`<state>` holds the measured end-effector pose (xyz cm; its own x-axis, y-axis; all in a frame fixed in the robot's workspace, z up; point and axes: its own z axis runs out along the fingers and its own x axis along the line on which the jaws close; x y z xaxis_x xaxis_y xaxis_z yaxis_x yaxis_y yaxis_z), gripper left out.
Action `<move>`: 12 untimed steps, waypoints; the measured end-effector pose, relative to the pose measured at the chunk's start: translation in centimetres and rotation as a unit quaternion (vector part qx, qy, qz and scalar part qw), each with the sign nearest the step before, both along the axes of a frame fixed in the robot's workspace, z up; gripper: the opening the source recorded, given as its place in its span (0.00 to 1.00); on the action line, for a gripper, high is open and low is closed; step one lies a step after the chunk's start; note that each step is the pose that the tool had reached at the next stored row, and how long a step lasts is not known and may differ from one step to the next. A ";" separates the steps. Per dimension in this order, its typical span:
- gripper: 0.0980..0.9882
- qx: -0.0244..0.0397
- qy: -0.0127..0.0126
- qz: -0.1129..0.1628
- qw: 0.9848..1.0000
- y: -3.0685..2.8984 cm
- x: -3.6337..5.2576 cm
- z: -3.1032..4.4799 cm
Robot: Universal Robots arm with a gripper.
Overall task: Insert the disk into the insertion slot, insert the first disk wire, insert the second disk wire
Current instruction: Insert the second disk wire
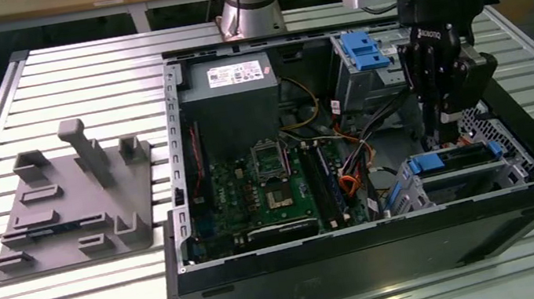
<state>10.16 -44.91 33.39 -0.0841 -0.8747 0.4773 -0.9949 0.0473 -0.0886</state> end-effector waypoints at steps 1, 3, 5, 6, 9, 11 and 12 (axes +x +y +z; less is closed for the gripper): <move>0.26 0.000 0.000 0.000 1.000 0.00 0.00 -0.02; 0.26 0.000 0.000 0.000 1.000 0.00 0.00 -0.04; 0.26 0.000 0.000 -0.001 1.000 0.00 0.00 -0.05; 0.26 0.000 0.000 -0.002 1.000 0.00 0.00 -0.06; 0.26 0.000 0.000 -0.006 1.000 0.00 0.00 -0.07; 0.26 0.000 0.000 -0.008 1.000 0.00 0.00 -0.07; 0.26 0.000 0.000 -0.009 1.000 0.00 0.00 -0.08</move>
<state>10.16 -44.91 33.31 -0.0996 -0.8731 0.4772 -0.9939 0.0650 -0.0885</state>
